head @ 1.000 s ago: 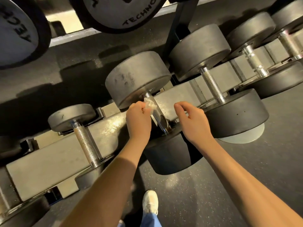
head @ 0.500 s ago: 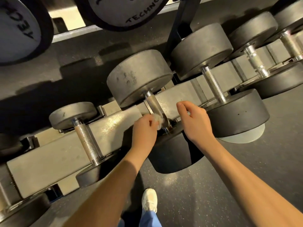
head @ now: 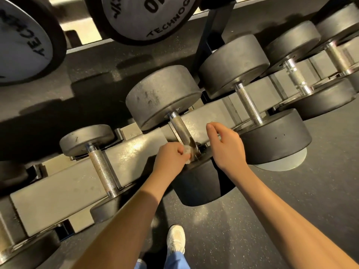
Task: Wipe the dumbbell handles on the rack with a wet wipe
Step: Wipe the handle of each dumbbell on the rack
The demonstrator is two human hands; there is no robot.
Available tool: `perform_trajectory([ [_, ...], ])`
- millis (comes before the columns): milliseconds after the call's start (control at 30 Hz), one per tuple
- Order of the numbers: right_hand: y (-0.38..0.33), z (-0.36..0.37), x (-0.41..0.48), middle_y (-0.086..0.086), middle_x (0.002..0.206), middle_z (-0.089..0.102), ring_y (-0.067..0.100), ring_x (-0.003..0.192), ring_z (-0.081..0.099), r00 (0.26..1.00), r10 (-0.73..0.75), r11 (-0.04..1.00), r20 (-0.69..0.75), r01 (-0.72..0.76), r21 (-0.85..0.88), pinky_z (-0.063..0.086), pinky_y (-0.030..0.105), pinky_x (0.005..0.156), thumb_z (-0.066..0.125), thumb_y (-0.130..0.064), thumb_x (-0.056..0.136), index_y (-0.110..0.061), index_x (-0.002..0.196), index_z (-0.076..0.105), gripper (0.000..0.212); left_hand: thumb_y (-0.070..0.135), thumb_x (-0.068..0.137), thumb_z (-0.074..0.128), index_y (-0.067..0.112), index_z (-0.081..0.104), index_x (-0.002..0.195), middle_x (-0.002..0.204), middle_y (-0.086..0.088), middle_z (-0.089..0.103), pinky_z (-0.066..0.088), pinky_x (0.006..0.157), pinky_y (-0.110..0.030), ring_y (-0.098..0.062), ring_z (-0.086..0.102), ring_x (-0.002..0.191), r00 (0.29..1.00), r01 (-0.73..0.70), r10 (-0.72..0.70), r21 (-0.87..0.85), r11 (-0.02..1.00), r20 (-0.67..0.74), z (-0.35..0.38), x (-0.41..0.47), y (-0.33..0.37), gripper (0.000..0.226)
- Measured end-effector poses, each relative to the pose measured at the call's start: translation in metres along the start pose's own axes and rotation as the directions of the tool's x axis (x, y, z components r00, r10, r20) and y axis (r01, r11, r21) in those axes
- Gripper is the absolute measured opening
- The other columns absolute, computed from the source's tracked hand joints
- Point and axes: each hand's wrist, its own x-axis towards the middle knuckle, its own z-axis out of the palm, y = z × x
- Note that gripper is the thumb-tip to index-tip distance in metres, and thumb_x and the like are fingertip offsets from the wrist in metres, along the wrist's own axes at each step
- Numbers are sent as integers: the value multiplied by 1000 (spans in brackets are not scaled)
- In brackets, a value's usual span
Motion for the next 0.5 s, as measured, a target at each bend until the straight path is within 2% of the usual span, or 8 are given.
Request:
perform_trajectory([
  [67, 2, 1, 0, -14, 82, 58, 11, 80, 56, 1000, -11, 1000, -6, 11, -11, 46, 32, 69, 27, -52, 94, -23, 94, 64, 47, 24, 90, 62, 9, 61, 79, 64, 3, 48, 31, 54, -19, -7, 45, 59, 998, 4, -6, 38, 999, 59, -4, 0, 1, 19],
  [167, 4, 3, 1, -15, 75, 52, 11, 74, 54, 999, -38, 997, -23, 37, -61, 42, 30, 66, 24, -52, 95, -25, 88, 59, 45, 24, 90, 62, 15, 56, 72, 60, 9, 45, 31, 52, -18, -3, 41, 55, 999, -22, 22, 21, 1000, 29, -15, -4, 10, 21],
  [233, 2, 2, 1, -13, 73, 50, 12, 71, 52, 999, -45, 995, -26, 43, -95, 40, 30, 64, 25, -47, 97, -23, 86, 57, 42, 24, 91, 61, 11, 57, 71, 62, 5, 49, 31, 52, -18, -4, 45, 57, 999, -31, 31, 1, 1000, -31, -25, -10, 18, 24],
  [300, 0, 2, 1, -8, 71, 52, 15, 68, 52, 999, -44, 992, -30, 40, -121, 42, 33, 63, 26, -42, 99, -21, 82, 54, 39, 24, 91, 61, 6, 59, 75, 68, -5, 56, 36, 54, -21, -13, 52, 63, 996, -42, 40, -21, 999, -78, -36, -18, 26, 24],
  [367, -4, 2, 0, 0, 81, 62, 19, 75, 57, 997, -58, 985, -47, 50, -165, 45, 35, 68, 22, -44, 98, -15, 93, 62, 50, 26, 92, 61, 9, 57, 73, 72, -10, 60, 40, 57, -21, -20, 56, 67, 992, -57, 54, -17, 998, -112, -49, -28, 32, 26],
  [433, -6, 0, -1, 6, 98, 69, 24, 88, 62, 994, -79, 977, -75, 62, -203, 48, 35, 76, 23, -42, 97, -10, 110, 66, 55, 23, 90, 63, 17, 54, 68, 68, -2, 55, 38, 52, -12, -13, 53, 65, 989, -59, 53, -38, 998, -140, -61, -38, 38, 25],
  [500, -11, -3, -4, 9, 111, 67, 27, 100, 61, 996, -42, 984, -75, 28, -178, 46, 36, 85, 29, -37, 97, -8, 120, 62, 49, 19, 88, 63, 19, 52, 67, 66, 7, 48, 36, 54, -14, -11, 49, 67, 986, -49, 33, -94, 994, -163, -75, -46, 45, 24],
])
